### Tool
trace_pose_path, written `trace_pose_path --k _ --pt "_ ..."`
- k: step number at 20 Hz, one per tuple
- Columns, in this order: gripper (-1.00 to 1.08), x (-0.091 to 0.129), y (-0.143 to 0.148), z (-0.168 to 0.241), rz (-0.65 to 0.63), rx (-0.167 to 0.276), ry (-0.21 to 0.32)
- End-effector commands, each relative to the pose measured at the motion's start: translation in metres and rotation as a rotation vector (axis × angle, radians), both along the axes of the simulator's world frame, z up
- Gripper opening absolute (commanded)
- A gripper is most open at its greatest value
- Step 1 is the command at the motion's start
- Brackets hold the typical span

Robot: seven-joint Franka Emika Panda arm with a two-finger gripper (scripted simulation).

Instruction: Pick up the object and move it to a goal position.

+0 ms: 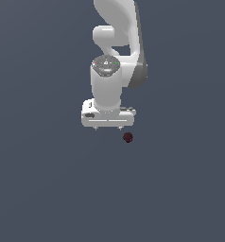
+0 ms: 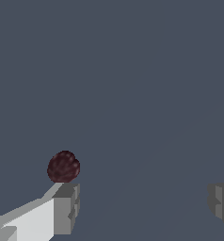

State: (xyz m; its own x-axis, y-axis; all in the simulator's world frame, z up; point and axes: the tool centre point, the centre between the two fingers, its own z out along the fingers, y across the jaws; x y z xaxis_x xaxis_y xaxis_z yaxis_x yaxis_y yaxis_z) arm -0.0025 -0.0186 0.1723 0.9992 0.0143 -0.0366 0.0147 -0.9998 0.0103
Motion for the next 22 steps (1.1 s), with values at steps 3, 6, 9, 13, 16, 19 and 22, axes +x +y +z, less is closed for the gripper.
trace_pose_path --k 3,6,9,13,16,19,22 --pt "1.0 0.0 -0.002 0.0 0.001 -0.002 0.0" --pt "1.0 0.001 -0.011 -0.001 0.008 -0.011 -0.002" --pt "1.0 0.002 -0.022 -0.002 0.015 -0.022 -0.004" --pt "1.0 0.003 -0.024 -0.002 0.016 -0.024 -0.004" --pt "1.0 0.002 -0.022 -0.003 0.023 -0.024 -0.005" --pt "1.0 0.001 -0.017 -0.008 0.049 -0.023 -0.005" --pt "1.0 -0.001 -0.006 -0.016 0.097 -0.021 -0.007"
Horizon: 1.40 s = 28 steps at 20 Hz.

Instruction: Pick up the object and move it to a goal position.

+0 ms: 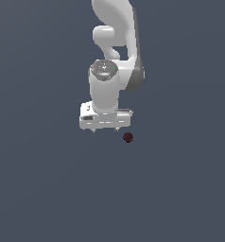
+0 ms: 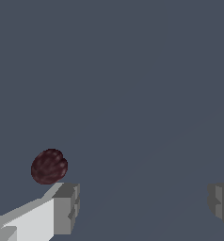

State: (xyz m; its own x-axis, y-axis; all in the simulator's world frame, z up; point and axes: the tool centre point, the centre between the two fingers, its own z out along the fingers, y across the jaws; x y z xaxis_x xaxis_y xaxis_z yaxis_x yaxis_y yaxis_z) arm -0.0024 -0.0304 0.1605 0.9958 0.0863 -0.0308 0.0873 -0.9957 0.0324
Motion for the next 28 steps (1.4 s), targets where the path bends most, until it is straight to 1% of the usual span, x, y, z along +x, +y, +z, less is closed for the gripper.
trace_pose_path --k 1,5,11,16,21,28 --pt "1.0 -0.002 0.01 -0.008 0.044 0.002 0.0" --pt "1.0 -0.009 0.033 -0.025 0.148 0.008 -0.003" --pt "1.0 -0.026 0.078 -0.057 0.349 0.023 -0.01" --pt "1.0 -0.038 0.103 -0.074 0.464 0.035 -0.015" --pt "1.0 -0.045 0.115 -0.081 0.518 0.041 -0.018" --pt "1.0 -0.045 0.115 -0.087 0.517 0.041 -0.017"
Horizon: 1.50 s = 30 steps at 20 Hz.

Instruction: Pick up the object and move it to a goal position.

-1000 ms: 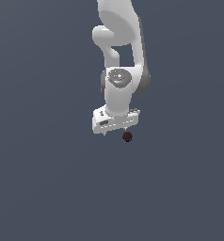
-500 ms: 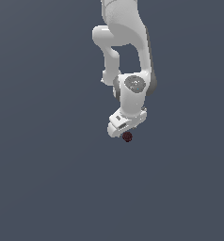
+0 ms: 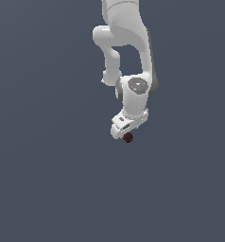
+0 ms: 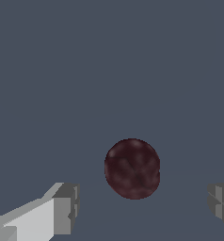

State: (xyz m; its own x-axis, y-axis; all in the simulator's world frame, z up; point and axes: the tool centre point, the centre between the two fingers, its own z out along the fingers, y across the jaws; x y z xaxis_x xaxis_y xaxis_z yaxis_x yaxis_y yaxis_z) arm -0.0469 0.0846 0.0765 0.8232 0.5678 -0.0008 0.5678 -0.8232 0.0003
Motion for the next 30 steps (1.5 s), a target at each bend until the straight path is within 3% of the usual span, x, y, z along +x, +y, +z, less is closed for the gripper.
trace_pose_path --k 1,14,15,30 --pt "1.0 -0.001 0.0 -0.006 0.001 0.0 0.001" --pt "1.0 -0.001 0.001 -0.048 0.007 0.001 0.0" --pt "-1.0 -0.001 0.001 -0.048 0.007 0.001 0.0" --pt "-1.0 -0.003 -0.001 -0.042 0.006 0.0 -0.001"
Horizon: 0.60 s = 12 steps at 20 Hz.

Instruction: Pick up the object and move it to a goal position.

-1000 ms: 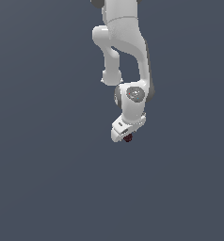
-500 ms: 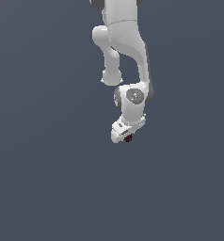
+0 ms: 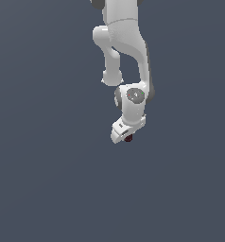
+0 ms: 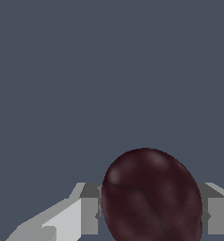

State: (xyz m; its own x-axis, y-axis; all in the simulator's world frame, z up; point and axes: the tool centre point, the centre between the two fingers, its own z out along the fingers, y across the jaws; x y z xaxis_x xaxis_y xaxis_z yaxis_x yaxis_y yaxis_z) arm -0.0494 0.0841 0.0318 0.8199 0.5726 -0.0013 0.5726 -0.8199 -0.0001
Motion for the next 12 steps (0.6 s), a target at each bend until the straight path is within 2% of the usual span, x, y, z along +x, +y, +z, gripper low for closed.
trace_pose_path --k 1,12 --pt "-1.0 -0.001 -0.001 0.006 0.0 0.0 -0.001" --pt "-1.0 -0.017 -0.015 0.062 0.001 -0.001 -0.001"
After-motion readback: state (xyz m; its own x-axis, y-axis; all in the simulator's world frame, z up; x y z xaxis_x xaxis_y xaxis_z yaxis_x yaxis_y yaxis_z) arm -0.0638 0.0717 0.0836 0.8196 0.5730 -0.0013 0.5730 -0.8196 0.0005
